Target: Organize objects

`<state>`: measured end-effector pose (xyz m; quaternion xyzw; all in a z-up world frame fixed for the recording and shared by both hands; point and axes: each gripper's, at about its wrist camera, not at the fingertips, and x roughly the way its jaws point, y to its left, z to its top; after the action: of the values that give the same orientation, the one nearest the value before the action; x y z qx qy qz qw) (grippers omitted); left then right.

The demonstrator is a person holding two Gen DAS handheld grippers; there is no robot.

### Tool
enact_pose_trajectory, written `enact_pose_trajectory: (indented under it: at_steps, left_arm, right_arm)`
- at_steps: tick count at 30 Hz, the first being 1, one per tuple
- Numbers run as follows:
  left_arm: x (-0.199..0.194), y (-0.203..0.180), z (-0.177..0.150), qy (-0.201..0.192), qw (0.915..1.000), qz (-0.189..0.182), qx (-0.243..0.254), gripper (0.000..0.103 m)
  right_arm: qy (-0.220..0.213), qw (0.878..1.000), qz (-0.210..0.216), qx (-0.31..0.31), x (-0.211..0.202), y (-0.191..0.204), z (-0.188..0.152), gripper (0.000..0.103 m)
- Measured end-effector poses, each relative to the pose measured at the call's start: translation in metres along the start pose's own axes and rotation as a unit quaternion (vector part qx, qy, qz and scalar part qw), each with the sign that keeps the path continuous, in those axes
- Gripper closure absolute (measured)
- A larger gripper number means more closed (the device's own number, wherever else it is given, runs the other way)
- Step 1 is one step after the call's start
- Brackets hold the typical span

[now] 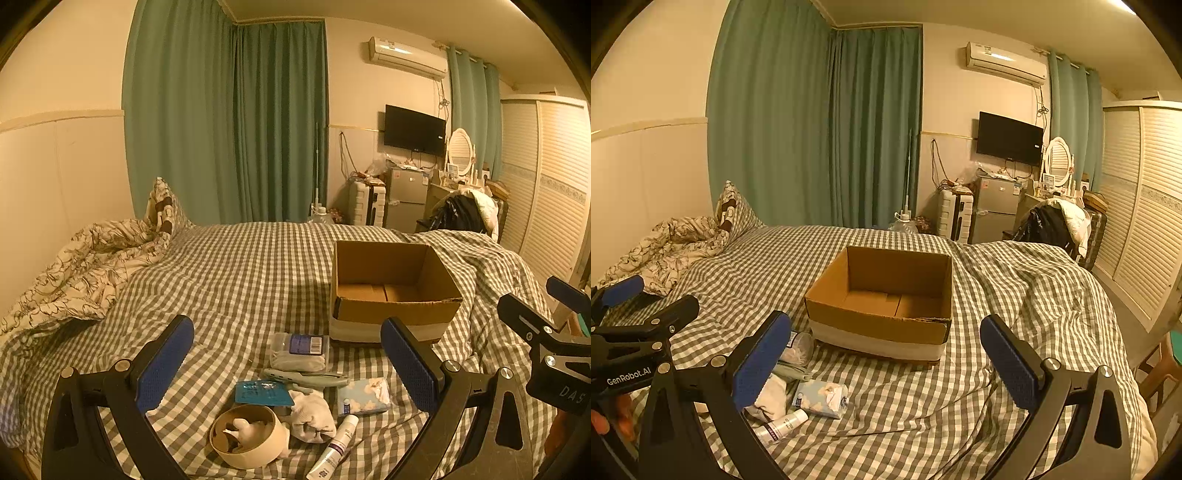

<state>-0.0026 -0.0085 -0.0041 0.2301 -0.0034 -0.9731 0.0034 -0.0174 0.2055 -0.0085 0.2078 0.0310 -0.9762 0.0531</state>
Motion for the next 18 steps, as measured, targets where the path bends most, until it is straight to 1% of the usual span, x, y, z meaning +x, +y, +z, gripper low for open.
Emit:
enact_pose_trajectory:
  at_steps: [5,9,12,15,18]
  left_arm:
    - [-0.001,0.005,0.002,-0.004,0.9999,0.008,-0.005,0.0]
    - [0.002,0.009,0.001,0.002,0.9999,0.007,-0.009,0.0]
    - [0.008,0.014,0.001,0.012,0.9998,0.014,-0.007,0.0]
    - [0.015,0.019,-0.001,0.028,0.9996,0.007,0.005,0.0]
    - [0.02,0.029,-0.005,0.04,0.9991,0.013,0.006,0.0]
  right_arm:
    - [-0.001,1.0,0.009,-0.01,0.004,0.005,0.0,0.0]
    - [-0.002,1.0,0.016,-0.019,0.009,0.008,0.0,0.0]
    - [0.0,1.0,0.021,-0.022,0.017,0.009,-0.001,0.0]
    - [0.005,0.999,0.023,-0.029,0.025,0.01,-0.003,0.0]
    - [0.013,0.999,0.032,-0.035,0.034,0.014,-0.007,0.0]
